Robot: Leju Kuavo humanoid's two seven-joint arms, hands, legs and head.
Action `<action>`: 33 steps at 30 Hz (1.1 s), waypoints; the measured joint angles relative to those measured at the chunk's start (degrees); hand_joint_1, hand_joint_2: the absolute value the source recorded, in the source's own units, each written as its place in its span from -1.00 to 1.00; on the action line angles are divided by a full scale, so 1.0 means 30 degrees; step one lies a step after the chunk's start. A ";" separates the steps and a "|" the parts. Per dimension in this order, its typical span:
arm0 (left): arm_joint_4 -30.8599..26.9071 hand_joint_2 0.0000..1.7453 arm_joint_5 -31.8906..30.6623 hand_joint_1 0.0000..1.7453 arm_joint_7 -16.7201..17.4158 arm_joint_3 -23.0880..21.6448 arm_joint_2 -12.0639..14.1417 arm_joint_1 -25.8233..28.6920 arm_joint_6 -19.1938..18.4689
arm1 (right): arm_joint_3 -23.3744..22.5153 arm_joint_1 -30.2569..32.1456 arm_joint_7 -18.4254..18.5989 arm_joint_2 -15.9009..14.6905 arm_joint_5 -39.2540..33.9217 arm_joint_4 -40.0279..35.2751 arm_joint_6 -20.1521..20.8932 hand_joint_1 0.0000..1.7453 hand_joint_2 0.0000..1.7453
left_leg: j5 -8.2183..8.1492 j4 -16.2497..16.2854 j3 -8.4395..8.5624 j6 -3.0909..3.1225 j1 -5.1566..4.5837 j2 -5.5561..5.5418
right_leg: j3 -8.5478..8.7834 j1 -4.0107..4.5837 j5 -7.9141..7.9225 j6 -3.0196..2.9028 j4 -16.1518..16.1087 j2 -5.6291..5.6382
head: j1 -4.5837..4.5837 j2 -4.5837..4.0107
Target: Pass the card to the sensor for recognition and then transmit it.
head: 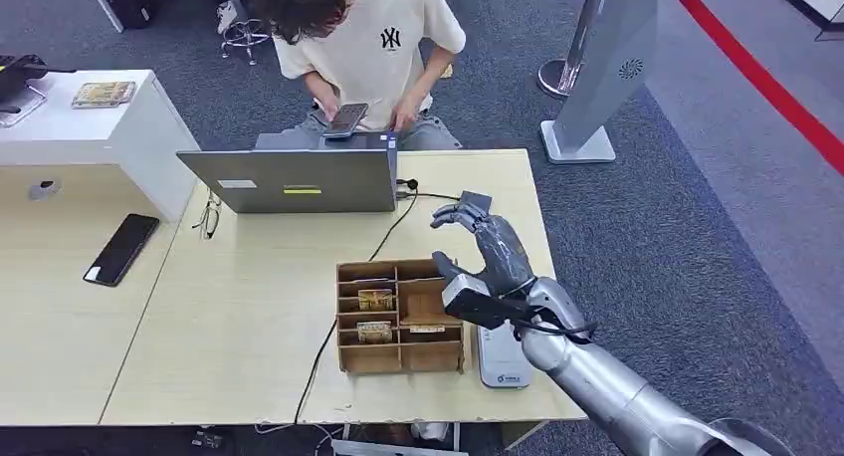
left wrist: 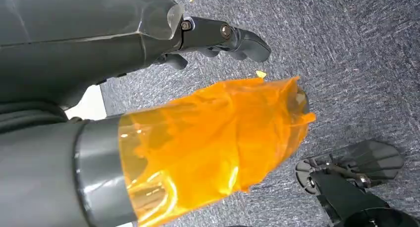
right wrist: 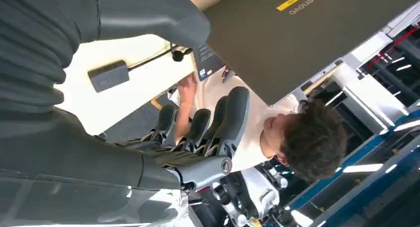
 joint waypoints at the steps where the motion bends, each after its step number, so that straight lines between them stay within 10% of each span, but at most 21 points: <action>1: 0.0000 -1.00 -0.0007 -1.00 0.0000 0.0000 0.0000 0.0000 -0.0007 | 0.0007 0.0016 0.0044 -0.0029 0.0007 -0.0051 0.0255 -0.10 1.00 | 0.0000 0.0000 0.0000 0.0000 0.0000 0.0000 | 0.0000 0.0000 0.0000 0.0000 0.0000 0.0000 | 0.0000 0.0000; 13: 0.0000 -1.00 -0.0255 -1.00 0.0000 0.0015 0.0000 -0.0009 -0.0321 | 0.1493 -0.0016 0.1399 -0.0903 0.1953 -0.0663 0.3045 0.32 1.00 | 0.0000 0.0000 -0.0007 0.0000 0.0000 -0.0002 | 0.0000 0.0000 0.0000 0.0000 0.0000 -0.0003 | 0.0000 0.0000; 33: 0.0000 -1.00 -0.0357 -1.00 0.0007 0.0146 0.0000 -0.0040 -0.0503 | 0.3286 -0.0693 0.2047 -0.1508 0.2805 -0.0779 0.3992 0.04 1.00 | 0.0000 0.0000 -0.0007 0.0000 0.0001 -0.0001 | 0.0001 0.0001 0.0000 0.0000 0.0001 -0.0002 | 0.0000 0.0000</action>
